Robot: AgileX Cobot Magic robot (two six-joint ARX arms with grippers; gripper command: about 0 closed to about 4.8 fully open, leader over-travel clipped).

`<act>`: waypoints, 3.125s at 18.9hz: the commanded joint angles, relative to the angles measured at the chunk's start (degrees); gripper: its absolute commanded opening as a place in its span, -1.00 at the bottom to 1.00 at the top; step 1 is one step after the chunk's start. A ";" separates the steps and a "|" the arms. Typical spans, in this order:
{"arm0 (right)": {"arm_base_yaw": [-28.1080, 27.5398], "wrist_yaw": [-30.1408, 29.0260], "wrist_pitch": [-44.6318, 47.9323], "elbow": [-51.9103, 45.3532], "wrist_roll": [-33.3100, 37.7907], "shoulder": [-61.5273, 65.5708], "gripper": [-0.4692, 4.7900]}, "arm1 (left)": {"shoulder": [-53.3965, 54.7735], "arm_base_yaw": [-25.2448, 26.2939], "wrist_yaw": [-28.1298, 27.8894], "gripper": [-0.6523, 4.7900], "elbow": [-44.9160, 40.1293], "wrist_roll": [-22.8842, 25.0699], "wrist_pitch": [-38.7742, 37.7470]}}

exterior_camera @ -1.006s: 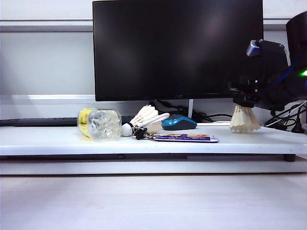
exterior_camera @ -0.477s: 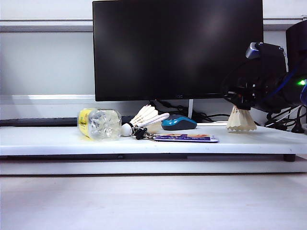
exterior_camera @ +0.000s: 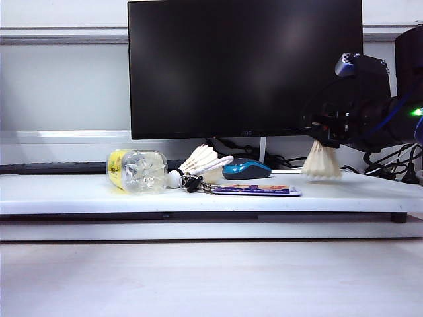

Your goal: Stack the badminton balls on the table vertically.

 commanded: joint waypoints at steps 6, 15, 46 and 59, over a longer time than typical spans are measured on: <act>0.11 -7.61 5.03 0.17 -5.05 -0.26 0.04 | -0.17 -0.07 0.90 -0.78 -0.02 0.22 -1.25; 0.17 -20.94 7.19 0.24 -11.26 -4.79 0.22 | -0.17 -0.07 0.90 -0.78 -0.02 0.20 -1.22; 15.61 -21.81 -116.08 47.93 -48.94 -11.63 -0.10 | 0.09 -2.19 15.06 -0.78 4.33 0.09 12.33; 17.94 -19.26 -119.62 51.01 -51.23 -5.86 -0.10 | 12.41 -2.29 13.49 -0.78 15.10 7.76 0.92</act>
